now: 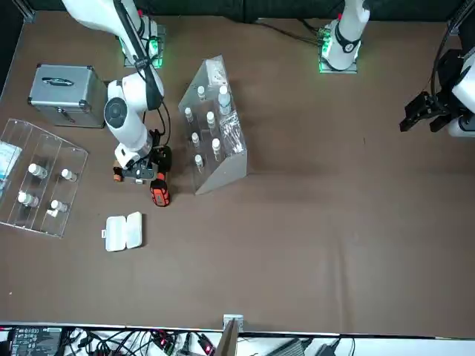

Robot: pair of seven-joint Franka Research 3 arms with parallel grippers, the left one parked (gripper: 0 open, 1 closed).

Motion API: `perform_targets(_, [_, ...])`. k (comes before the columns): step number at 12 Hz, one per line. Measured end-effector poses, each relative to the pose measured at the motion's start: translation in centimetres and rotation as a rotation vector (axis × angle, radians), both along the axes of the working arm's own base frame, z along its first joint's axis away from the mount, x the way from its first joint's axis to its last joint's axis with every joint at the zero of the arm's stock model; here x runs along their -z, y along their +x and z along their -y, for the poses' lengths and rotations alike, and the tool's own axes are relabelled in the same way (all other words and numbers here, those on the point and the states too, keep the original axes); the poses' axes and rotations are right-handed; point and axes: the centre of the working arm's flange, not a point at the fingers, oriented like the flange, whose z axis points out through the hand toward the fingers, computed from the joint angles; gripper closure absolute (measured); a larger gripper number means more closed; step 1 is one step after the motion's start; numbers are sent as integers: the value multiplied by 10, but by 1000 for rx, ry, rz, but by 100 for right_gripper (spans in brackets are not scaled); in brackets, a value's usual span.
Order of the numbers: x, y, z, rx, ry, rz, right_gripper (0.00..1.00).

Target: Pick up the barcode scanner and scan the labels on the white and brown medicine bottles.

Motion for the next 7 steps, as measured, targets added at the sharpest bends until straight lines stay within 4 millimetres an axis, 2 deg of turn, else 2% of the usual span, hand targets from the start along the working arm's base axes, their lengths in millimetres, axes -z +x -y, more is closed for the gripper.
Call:
perform_targets(5, [1,0,0,10,0,-1,2])
perform_targets(7, [2,0,-1,11,0,0,12])
